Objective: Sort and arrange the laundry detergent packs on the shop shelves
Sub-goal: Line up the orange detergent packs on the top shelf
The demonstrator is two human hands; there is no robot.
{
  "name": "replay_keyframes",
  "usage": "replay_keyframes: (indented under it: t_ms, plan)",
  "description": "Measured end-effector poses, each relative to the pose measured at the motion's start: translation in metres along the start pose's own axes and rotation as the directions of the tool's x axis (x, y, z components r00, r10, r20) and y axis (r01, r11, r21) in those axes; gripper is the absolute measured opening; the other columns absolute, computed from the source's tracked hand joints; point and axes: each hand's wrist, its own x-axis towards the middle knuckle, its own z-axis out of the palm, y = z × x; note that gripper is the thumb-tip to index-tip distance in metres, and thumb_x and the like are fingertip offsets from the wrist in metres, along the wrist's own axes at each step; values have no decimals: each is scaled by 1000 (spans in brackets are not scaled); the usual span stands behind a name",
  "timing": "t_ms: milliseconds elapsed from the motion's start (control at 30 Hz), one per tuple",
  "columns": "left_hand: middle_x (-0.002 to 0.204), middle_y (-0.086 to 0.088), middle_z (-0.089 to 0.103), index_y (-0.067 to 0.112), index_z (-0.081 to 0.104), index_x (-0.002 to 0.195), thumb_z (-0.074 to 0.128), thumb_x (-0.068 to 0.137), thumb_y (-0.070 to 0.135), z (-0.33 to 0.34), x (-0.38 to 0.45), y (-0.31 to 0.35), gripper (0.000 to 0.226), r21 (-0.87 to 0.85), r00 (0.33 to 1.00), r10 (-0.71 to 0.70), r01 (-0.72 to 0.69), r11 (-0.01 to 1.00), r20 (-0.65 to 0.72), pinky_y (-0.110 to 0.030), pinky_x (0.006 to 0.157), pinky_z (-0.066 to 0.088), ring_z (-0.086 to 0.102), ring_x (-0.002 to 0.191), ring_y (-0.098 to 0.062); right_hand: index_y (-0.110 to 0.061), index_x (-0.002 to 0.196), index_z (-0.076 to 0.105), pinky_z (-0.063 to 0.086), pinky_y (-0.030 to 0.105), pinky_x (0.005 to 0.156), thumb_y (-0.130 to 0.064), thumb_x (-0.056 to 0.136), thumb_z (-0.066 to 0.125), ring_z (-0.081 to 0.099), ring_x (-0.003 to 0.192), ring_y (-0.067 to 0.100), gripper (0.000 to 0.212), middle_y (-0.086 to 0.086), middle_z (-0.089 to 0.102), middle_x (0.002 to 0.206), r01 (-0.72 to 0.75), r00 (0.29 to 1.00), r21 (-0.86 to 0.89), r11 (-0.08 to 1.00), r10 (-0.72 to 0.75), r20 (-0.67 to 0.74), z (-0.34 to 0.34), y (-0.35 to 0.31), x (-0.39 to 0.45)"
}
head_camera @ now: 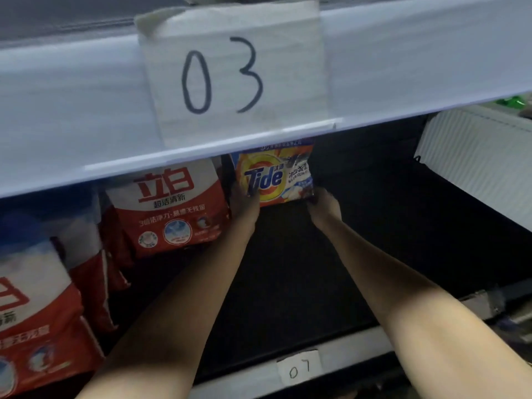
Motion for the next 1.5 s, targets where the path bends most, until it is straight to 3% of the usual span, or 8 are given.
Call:
replay_keyframes:
  t_ms: [133,267,367,533,867,1000,1233,1500]
  plan:
    - [139,-9,48,15,43,138,48,98,20,4,-31,-25,41,298,994,47,-74,952,94,-34,103,36,45,128,-25,-11,131,49,43,33,94,-16,94,49,51,119,25,38,10,51,131,152,986,-203,967,-135,92,-10,3,-34]
    - [135,-8,52,14,51,132,50,95,22,1,-75,-41,38,648,922,188,-373,664,338,-33,103,41,48,124,-23,-12,136,45,44,35,100,-17,96,47,47,124,23,41,9,48,135,308,944,-372,875,-233,233,-23,7,-78]
    - [136,-4,48,17,47,135,44,97,22,-11,-113,-43,38,720,827,295,-562,407,479,-32,102,37,43,124,-22,-11,137,43,41,35,102,-14,96,44,44,126,25,41,10,47,137,410,906,-434,802,-305,292,-33,13,-110]
    - [134,-3,50,17,48,133,35,100,25,-53,-165,-37,36,781,811,301,-575,246,502,-32,99,35,43,124,-21,-10,136,45,41,36,101,-14,98,40,43,126,27,39,11,47,137,551,828,-434,713,-403,390,-37,8,-163]
    - [119,-4,61,18,62,120,40,97,29,-209,-252,8,33,891,829,473,-420,171,300,-33,90,40,54,110,-25,-17,133,49,42,33,96,-24,99,41,49,121,24,36,7,52,134,756,650,-245,607,-653,389,-34,-102,-272]
    - [86,-5,69,13,71,92,56,89,22,-279,-276,35,18,880,700,671,-451,152,243,-36,70,48,65,81,-26,-15,124,55,45,32,90,-25,97,46,56,110,22,30,5,60,122,836,547,-217,505,-803,238,-51,-150,-317]
    - [90,1,70,15,71,93,44,88,28,-416,-308,76,30,864,515,846,-481,149,141,-34,72,50,65,84,-22,-9,106,67,47,30,79,-16,88,58,63,96,24,21,5,69,102,940,317,-87,330,-939,-136,-78,-256,-403]
    - [91,-11,69,9,70,95,41,89,33,-569,-283,96,38,910,448,894,-365,196,-14,-38,72,48,62,85,-32,-10,114,62,44,29,86,-23,95,52,58,107,21,25,3,65,116,909,412,-14,416,-905,-101,-31,-391,-439]
